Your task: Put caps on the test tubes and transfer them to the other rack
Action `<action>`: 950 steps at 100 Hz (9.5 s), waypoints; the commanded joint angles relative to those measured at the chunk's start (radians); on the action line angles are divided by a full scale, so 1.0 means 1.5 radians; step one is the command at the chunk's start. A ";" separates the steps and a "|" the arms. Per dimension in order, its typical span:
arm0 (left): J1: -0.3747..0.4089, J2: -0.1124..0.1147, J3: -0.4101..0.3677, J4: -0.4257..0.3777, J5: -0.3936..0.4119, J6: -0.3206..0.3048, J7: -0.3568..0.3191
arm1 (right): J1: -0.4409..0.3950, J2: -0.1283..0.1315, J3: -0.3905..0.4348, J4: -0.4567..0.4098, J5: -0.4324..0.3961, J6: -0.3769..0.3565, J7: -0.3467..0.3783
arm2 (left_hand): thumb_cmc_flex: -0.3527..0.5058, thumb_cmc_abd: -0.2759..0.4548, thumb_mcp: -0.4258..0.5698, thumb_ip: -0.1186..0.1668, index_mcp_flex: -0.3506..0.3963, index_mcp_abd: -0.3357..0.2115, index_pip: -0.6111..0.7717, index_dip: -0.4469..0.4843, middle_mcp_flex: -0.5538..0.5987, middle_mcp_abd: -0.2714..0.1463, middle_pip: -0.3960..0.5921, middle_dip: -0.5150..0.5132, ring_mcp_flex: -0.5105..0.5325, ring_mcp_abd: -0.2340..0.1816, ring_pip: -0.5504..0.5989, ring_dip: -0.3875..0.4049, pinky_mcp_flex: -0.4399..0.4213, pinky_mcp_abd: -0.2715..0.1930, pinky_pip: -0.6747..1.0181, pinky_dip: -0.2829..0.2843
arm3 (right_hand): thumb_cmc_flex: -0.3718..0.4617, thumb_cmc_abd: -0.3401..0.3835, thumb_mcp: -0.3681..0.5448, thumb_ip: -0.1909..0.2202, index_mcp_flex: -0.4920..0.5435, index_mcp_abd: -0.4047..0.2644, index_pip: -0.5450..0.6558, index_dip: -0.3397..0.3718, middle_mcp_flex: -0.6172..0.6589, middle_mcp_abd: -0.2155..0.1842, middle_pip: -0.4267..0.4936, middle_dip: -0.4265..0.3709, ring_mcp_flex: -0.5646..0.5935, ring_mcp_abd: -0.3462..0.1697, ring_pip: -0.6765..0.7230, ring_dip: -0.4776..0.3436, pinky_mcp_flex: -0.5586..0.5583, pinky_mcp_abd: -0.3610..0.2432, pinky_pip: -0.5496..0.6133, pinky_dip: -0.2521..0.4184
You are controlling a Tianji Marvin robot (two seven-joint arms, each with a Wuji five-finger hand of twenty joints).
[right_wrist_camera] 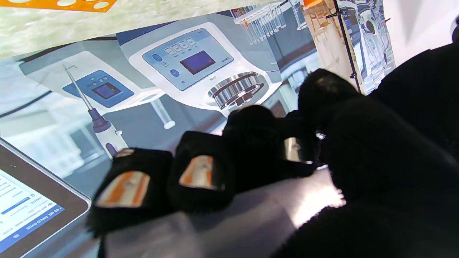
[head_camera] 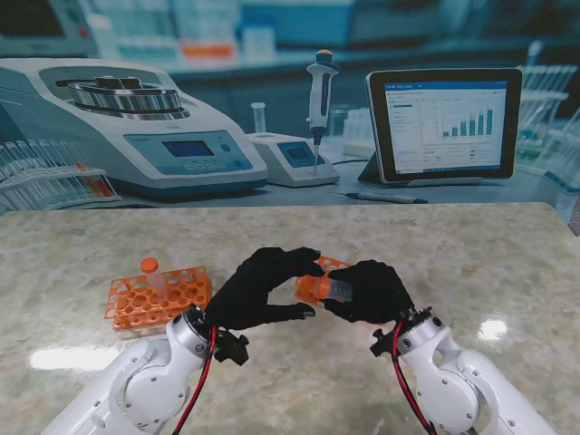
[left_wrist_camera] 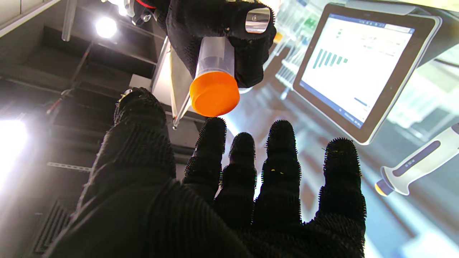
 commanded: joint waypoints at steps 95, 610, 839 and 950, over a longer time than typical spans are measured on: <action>-0.034 -0.003 0.041 0.025 0.017 0.049 0.016 | -0.005 -0.003 0.000 -0.009 0.000 0.005 0.001 | 0.014 -0.037 0.046 0.012 0.000 0.004 0.037 0.026 -0.004 -0.001 0.001 0.002 -0.001 -0.006 -0.001 -0.003 0.007 0.003 -0.011 0.013 | 0.027 0.029 0.011 0.011 0.035 -0.021 0.035 0.023 0.036 0.021 0.008 0.016 0.015 -0.092 0.137 0.051 0.052 -0.056 0.208 0.039; -0.057 -0.003 0.045 0.035 -0.024 0.052 -0.018 | -0.012 -0.004 0.014 -0.021 -0.001 -0.002 -0.005 | -0.001 -0.003 0.021 0.017 -0.017 0.025 -0.160 -0.127 -0.076 0.014 -0.069 -0.082 -0.143 0.019 -0.118 -0.162 -0.074 0.012 -0.209 -0.006 | 0.024 0.028 0.006 0.007 0.034 -0.026 0.032 0.024 0.036 0.019 0.009 0.015 0.015 -0.093 0.139 0.051 0.052 -0.056 0.210 0.038; -0.073 -0.014 0.074 0.046 -0.025 0.054 0.017 | -0.012 -0.002 0.013 -0.027 -0.003 -0.002 0.005 | 0.160 0.082 0.024 0.012 0.182 -0.054 -0.044 -0.068 0.027 -0.028 -0.031 -0.070 -0.045 -0.003 -0.083 -0.130 -0.043 0.021 -0.158 -0.003 | 0.024 0.030 0.005 0.007 0.034 -0.028 0.031 0.024 0.036 0.019 0.009 0.014 0.015 -0.093 0.139 0.051 0.052 -0.055 0.210 0.038; -0.082 -0.012 0.084 0.062 0.018 0.026 0.040 | -0.009 -0.003 0.011 -0.029 -0.002 -0.003 0.005 | 0.248 -0.060 0.193 0.008 0.108 -0.237 0.041 -0.101 0.034 -0.033 -0.024 -0.081 -0.045 -0.007 -0.083 -0.130 -0.041 0.013 -0.143 -0.021 | 0.024 0.029 0.004 0.006 0.034 -0.028 0.031 0.024 0.036 0.019 0.009 0.014 0.015 -0.093 0.139 0.051 0.052 -0.055 0.210 0.038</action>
